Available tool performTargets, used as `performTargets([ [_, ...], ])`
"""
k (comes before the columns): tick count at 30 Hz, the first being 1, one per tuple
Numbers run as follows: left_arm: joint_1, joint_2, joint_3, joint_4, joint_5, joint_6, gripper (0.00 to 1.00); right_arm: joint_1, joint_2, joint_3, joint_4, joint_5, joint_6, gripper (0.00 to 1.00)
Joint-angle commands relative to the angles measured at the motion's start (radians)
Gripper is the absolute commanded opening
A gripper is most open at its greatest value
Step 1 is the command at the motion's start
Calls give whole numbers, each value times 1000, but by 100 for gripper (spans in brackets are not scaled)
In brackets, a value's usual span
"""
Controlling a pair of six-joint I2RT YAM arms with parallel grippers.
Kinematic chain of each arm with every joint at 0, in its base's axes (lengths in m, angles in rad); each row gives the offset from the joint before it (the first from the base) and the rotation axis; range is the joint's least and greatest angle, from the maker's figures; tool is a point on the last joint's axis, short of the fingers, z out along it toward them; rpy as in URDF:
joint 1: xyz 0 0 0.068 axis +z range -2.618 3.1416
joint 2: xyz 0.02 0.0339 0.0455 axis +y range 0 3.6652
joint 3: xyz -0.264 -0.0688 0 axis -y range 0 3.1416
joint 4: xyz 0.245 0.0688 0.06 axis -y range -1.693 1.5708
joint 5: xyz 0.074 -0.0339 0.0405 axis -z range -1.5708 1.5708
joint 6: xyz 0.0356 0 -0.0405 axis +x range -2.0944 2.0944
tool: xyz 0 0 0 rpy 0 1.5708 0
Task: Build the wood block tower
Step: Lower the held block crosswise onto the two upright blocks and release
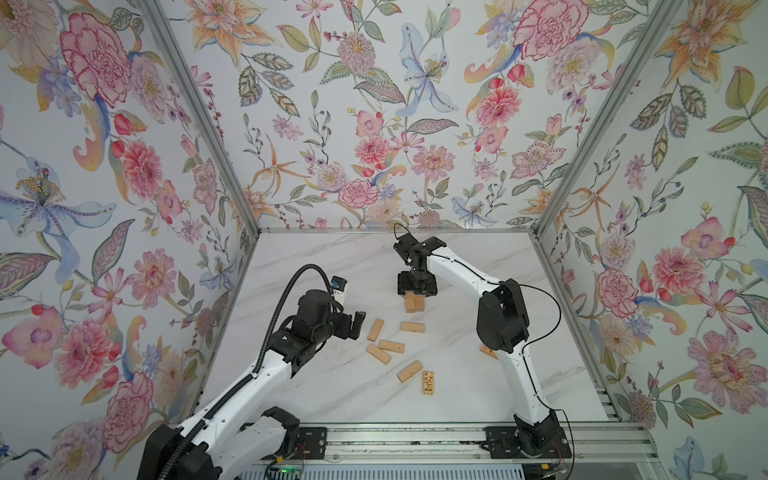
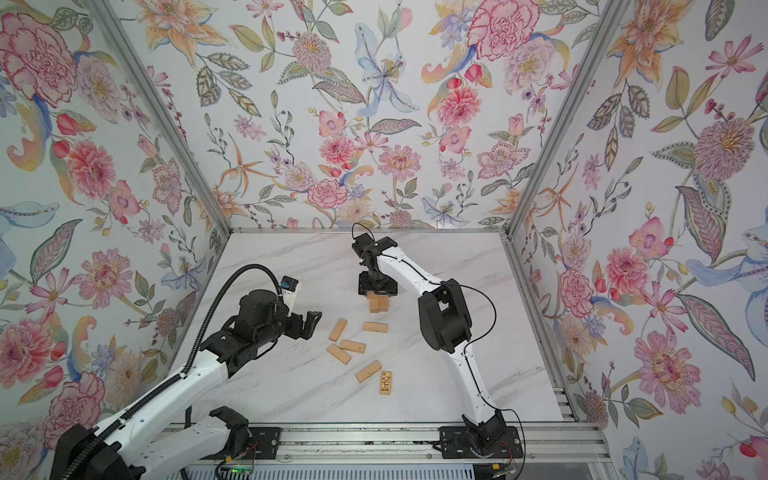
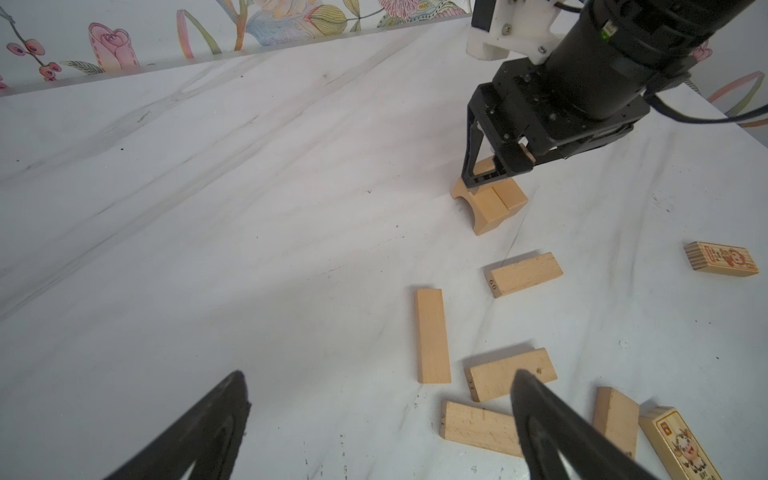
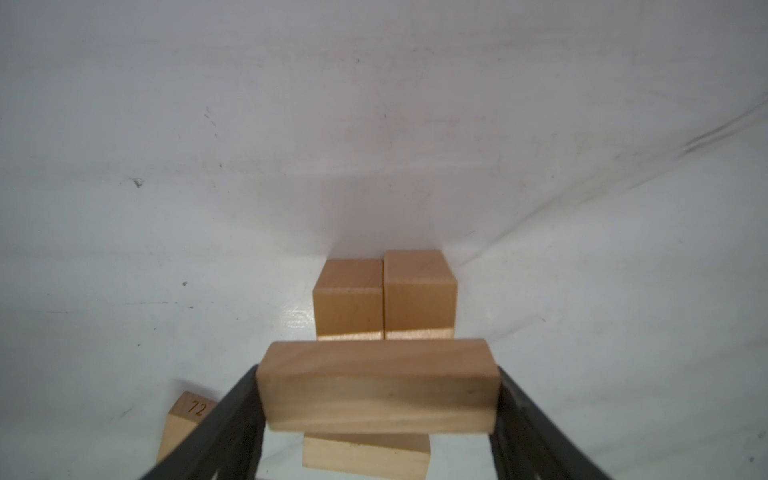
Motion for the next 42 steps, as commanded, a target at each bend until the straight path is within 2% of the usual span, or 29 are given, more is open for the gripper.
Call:
performTargets([
  [1, 18, 10, 33, 1, 31, 26, 99, 6, 32, 27, -30, 15, 19, 65],
  [35, 41, -9, 39, -21, 28, 27, 99, -4, 47, 36, -29, 1, -6, 67],
  [42, 40, -18, 40, -25, 31, 19, 99, -12, 44, 36, -27, 2, -24, 73],
])
